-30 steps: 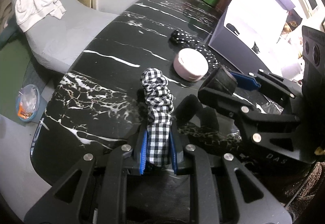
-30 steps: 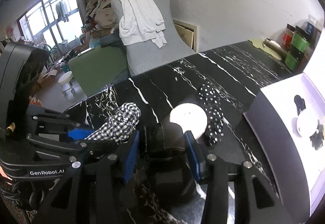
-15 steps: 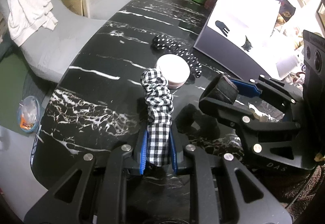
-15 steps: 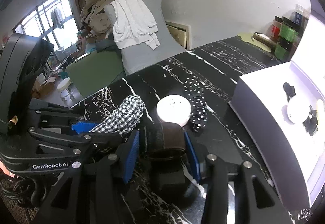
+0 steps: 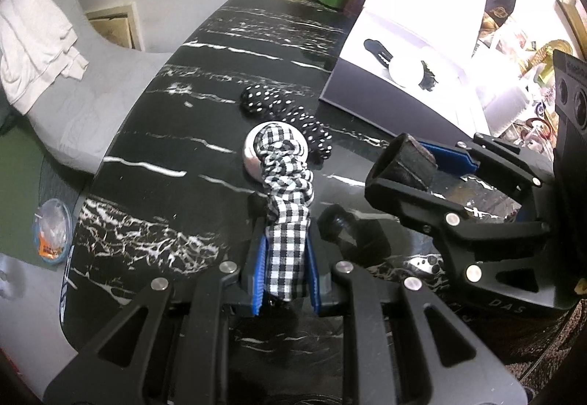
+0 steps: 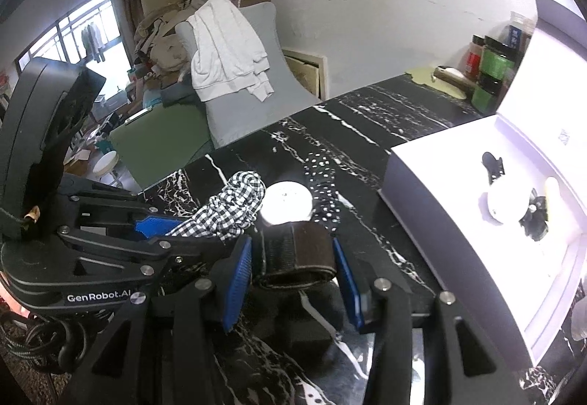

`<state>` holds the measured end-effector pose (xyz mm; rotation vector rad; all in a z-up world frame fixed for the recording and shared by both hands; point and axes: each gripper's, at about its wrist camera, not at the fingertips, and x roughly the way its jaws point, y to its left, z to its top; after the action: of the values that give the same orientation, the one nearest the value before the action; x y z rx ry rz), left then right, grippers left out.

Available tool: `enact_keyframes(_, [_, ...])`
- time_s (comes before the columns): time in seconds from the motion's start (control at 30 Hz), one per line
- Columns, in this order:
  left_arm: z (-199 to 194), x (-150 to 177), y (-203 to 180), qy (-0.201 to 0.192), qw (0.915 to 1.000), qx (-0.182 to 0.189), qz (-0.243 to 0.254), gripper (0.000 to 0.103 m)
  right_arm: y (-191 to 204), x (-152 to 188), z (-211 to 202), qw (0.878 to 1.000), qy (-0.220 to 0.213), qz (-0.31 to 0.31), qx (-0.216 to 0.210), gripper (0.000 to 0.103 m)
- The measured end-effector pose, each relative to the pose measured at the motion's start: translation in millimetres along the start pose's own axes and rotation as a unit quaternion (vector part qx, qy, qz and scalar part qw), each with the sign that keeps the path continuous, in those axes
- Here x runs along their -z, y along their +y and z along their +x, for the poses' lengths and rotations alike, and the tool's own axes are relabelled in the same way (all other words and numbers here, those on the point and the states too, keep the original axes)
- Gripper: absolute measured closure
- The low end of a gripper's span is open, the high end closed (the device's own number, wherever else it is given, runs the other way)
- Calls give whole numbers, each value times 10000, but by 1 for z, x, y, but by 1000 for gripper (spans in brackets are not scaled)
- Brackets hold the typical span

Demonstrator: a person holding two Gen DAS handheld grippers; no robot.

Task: Organize objects
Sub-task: 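Carry the gingham scrunchie and black hair tie over the white gift box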

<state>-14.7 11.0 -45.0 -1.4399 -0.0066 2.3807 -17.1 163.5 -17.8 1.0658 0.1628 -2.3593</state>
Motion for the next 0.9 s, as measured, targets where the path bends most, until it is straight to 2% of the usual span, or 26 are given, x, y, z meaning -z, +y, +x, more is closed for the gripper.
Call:
enact_keyframes(0.43, [5,-16,-30,-24,9988,114,476,86,-22,7,-19,9992,-15,274,299,58])
enact_keyframes(0.9, [10,-36,-73,-9,9939,385,1035,86,-52,18,-43,9960,-65,645,609,58])
